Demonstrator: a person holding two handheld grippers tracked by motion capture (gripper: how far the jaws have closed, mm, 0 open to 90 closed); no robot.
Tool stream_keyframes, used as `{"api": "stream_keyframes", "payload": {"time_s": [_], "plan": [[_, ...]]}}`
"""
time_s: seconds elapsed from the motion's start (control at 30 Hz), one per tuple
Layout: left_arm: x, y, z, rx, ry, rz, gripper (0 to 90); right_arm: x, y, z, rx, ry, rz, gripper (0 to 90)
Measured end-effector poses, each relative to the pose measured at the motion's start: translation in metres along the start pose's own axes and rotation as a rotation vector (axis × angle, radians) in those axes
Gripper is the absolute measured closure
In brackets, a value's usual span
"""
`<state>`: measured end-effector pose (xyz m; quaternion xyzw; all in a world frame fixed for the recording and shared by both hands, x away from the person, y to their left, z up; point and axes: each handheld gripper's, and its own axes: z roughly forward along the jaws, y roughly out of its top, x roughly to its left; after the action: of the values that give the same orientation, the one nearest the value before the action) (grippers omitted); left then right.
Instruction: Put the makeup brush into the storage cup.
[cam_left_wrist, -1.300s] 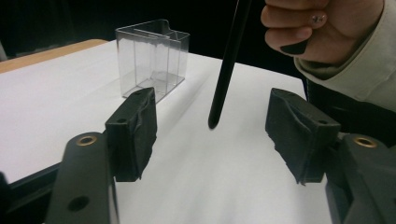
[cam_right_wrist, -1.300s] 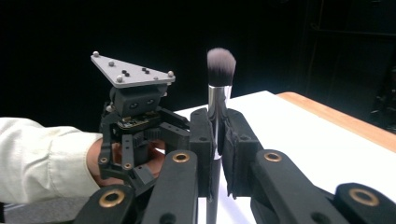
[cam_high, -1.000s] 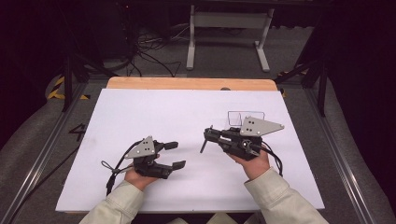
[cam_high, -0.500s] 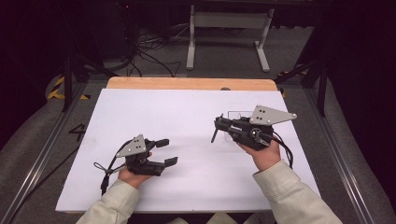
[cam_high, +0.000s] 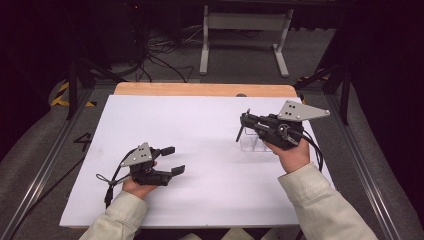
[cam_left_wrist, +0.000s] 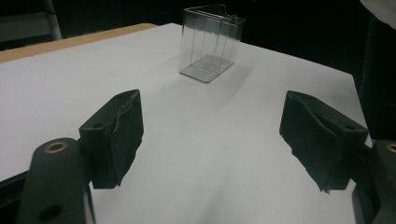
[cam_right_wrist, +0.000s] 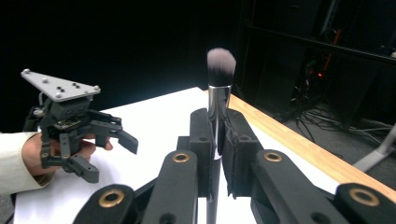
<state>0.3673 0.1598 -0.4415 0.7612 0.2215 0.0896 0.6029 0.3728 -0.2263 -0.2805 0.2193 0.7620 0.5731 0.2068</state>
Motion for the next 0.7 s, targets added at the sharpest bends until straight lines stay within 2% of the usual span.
{"api": "stream_keyframes", "payload": {"time_s": [0.57,0.7], "plan": [[0.004,-0.002,-0.002,0.005,0.015,0.000,21.5,-0.025,0.009,-0.009,0.017,-0.088,0.005,83.3],[0.004,-0.002,-0.002,0.010,0.015,0.003,21.5,-0.034,0.010,-0.012,0.020,-0.122,0.008,83.2]]}}
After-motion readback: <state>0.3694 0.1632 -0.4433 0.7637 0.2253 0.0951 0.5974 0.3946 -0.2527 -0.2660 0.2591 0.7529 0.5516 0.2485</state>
